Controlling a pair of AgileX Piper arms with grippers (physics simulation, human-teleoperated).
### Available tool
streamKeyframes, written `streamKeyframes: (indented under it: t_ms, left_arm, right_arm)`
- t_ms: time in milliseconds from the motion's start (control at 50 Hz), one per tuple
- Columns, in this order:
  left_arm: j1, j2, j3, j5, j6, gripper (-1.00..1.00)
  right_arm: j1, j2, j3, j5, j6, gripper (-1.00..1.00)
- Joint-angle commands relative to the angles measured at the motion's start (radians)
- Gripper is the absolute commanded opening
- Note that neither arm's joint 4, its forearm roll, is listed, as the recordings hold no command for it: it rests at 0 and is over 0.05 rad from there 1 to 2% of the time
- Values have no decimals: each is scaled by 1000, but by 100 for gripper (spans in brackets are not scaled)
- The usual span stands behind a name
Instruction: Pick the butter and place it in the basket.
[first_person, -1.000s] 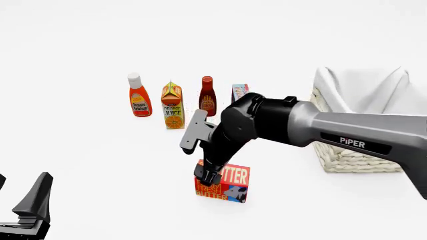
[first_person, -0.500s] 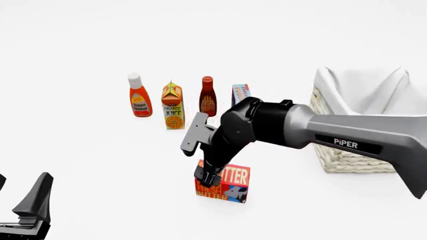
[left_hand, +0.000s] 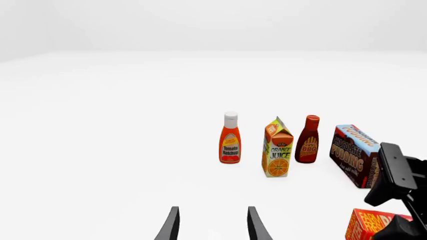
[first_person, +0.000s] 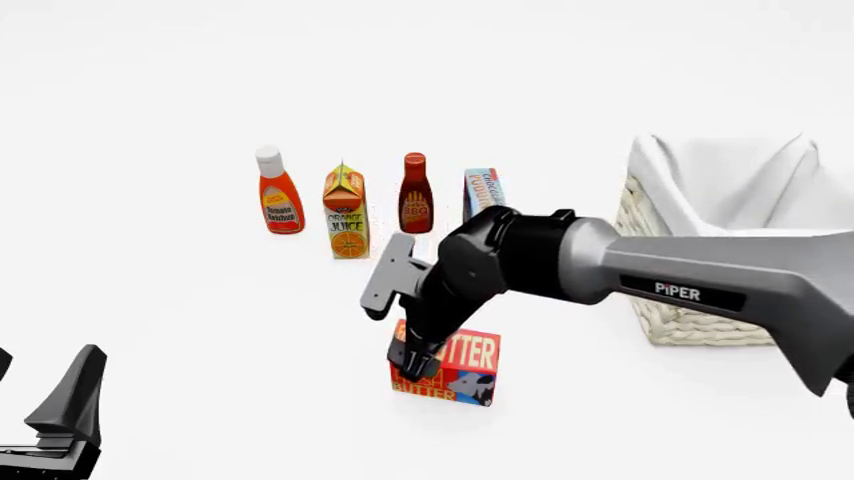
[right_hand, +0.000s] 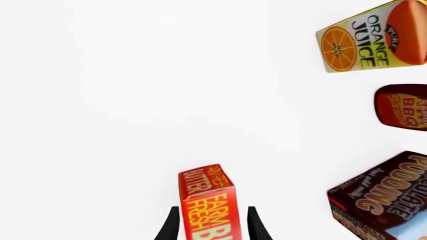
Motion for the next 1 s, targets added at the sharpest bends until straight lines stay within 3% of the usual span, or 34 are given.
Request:
streamKeyframes:
  t_ms: [20, 1000]
  left_arm:
    - [0, 0, 0, 0, 0, 100]
    - [0, 0, 0, 0, 0, 100]
  right_arm:
    - [-1, 12, 7, -13, 2, 100]
    - [-25, 93, -8, -53, -1, 100]
